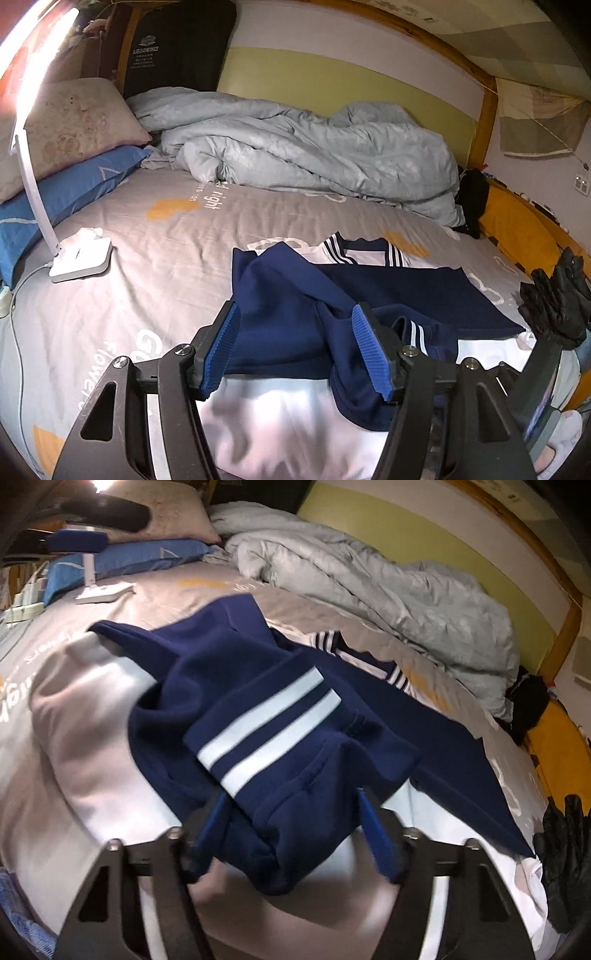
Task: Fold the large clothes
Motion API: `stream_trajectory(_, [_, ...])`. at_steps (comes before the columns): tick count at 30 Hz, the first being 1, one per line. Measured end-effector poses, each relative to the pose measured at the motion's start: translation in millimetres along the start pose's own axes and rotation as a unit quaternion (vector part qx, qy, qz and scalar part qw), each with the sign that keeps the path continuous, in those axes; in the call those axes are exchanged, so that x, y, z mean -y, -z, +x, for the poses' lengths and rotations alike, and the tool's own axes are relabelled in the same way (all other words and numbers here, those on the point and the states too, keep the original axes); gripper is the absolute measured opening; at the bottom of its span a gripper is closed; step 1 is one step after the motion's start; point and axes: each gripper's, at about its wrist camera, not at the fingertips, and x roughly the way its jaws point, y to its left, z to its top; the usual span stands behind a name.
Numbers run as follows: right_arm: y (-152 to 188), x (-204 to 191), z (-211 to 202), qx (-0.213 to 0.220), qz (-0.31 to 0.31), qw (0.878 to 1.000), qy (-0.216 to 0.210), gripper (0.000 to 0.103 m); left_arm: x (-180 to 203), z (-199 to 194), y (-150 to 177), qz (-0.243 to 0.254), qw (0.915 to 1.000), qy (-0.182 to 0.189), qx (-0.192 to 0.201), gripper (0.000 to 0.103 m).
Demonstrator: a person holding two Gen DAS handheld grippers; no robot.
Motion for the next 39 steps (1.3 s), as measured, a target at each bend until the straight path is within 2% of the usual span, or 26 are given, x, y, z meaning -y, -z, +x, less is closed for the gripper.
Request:
stream_trajectory(1, [1.4, 4.7, -1.4, 0.005, 0.010, 1.000, 0.021, 0.026, 0.8, 0.4, 0.6, 0.002, 1.0000, 0.000, -0.001, 0.062])
stream_trajectory(3, [4.3, 28.3, -9.8, 0.023, 0.060, 0.995, 0.070, 0.018, 1.1, 0.4, 1.1, 0.000, 1.0000, 0.000, -0.001, 0.062])
stream_trajectory(4, [6.6, 41.7, -14.6, 0.033, 0.088, 0.993, 0.073, 0.016, 1.3, 0.3, 1.4, -0.002, 1.0000, 0.001, -0.001, 0.062])
stream_trajectory(6, [12.2, 68.4, -20.9, 0.039, 0.135, 0.987, 0.077, 0.015, 0.7, -0.4, 1.7, -0.005, 1.0000, 0.002, -0.002, 0.062])
stream_trajectory(11, [37.7, 137.4, -23.6, 0.015, 0.201, 0.973, 0.110, 0.015, 0.3, 2.8, 3.4, -0.009, 0.9999, -0.003, -0.007, 0.062])
stream_trajectory(15, [59.0, 172.5, -11.7, -0.019, 0.231, 0.968, 0.092, 0.016, 5.2, 7.1, 6.1, -0.003, 0.9999, -0.006, -0.012, 0.062])
stream_trajectory(16, [63.1, 173.2, -11.0, -0.024, 0.231, 0.969, 0.085, 0.021, 6.1, 8.1, 7.0, 0.000, 0.9999, -0.008, -0.014, 0.062])
stream_trajectory(17, [67.3, 177.1, -7.7, -0.031, 0.231, 0.969, 0.077, 0.035, 8.2, 9.2, 8.1, 0.005, 0.9998, -0.010, -0.015, 0.062])
stream_trajectory(19, [73.0, 182.2, -8.3, -0.031, 0.242, 0.966, 0.083, 0.055, 11.6, 11.4, 9.7, 0.014, 0.9997, -0.015, -0.016, 0.062])
stream_trajectory(20, [75.9, 186.1, -10.7, -0.024, 0.251, 0.964, 0.083, 0.061, 14.1, 12.4, 10.8, 0.020, 0.9995, -0.017, -0.017, 0.062])
stream_trajectory(24, [79.7, 200.8, -19.0, -0.009, 0.291, 0.955, 0.050, 0.071, 21.1, 16.8, 12.8, 0.036, 0.9989, -0.023, -0.019, 0.062])
stream_trajectory(28, [74.4, 207.7, -19.7, -0.004, 0.289, 0.956, 0.049, 0.077, 23.7, 21.3, 15.3, 0.043, 0.9985, -0.024, -0.025, 0.062])
stream_trajectory(30, [76.3, 213.4, -14.3, -0.019, 0.298, 0.953, 0.043, 0.071, 23.9, 23.1, 16.6, 0.044, 0.9983, -0.025, -0.028, 0.062])
stream_trajectory(32, [79.7, 216.5, -10.2, -0.034, 0.302, 0.952, 0.035, 0.037, 23.6, 24.1, 17.1, 0.044, 0.9983, -0.025, -0.030, 0.063])
stream_trajectory(34, [81.0, 217.8, -8.8, -0.036, 0.300, 0.953, 0.035, 0.026, 22.0, 24.5, 16.8, 0.042, 0.9983, -0.027, -0.031, 0.063])
stream_trajectory(37, [68.0, 217.4, -10.9, -0.025, 0.275, 0.960, 0.051, 0.020, 20.4, 27.1, 16.7, 0.041, 0.9982, -0.028, -0.032, 0.063])
stream_trajectory(38, [57.4, 217.4, -11.8, -0.017, 0.261, 0.963, 0.062, 0.009, 20.8, 28.9, 17.4, 0.043, 0.9980, -0.031, -0.034, 0.063])
stream_trajectory(39, [48.3, 218.7, -11.4, -0.012, 0.247, 0.966, 0.076, 0.008, 21.1, 30.7, 18.5, 0.045, 0.9978, -0.032, -0.036, 0.063])
